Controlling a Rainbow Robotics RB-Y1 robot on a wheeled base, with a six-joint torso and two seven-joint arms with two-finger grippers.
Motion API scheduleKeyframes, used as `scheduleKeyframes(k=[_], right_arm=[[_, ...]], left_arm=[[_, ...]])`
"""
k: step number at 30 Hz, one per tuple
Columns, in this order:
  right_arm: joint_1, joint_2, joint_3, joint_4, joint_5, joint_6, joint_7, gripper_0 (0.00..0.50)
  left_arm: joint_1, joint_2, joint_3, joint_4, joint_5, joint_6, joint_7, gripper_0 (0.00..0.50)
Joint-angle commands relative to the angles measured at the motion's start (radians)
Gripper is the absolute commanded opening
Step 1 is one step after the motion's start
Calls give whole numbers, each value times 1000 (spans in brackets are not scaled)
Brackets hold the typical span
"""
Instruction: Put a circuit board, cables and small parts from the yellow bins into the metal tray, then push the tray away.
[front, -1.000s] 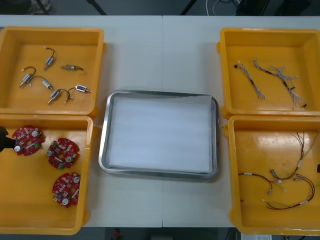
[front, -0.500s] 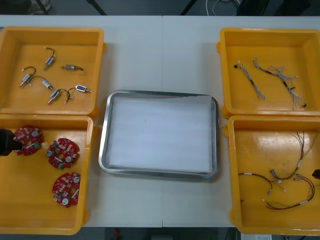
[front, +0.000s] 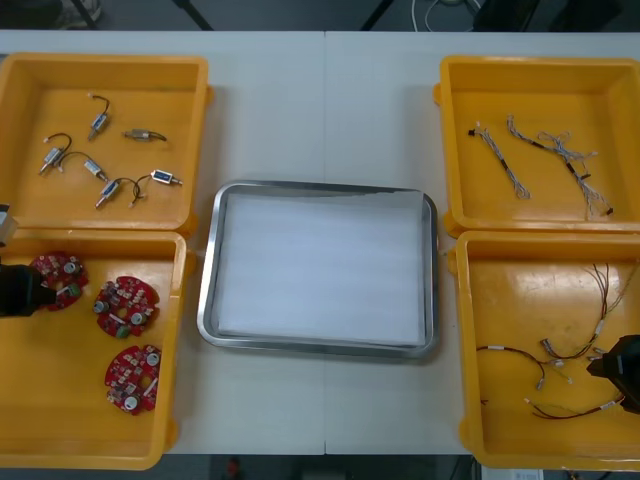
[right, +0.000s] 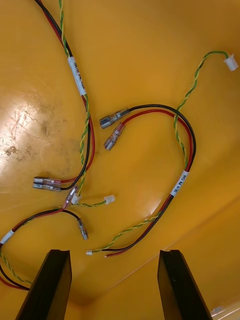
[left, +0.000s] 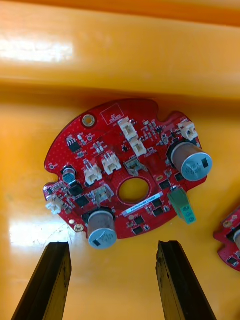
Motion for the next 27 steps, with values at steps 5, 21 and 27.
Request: scheduleKeyframes(k=[5, 21, 27], right_arm=[[27, 14, 36, 66, 10, -75, -34, 500], [67, 15, 103, 190, 8, -199, -26, 500], [67, 15, 120, 210, 10, -213, -31, 500]], left_arm=[[22, 45, -24, 24, -25, -35, -62, 500], [16, 45, -57, 29, -49, -62, -37, 500], [15, 43, -63, 29, -57, -75, -31, 481]])
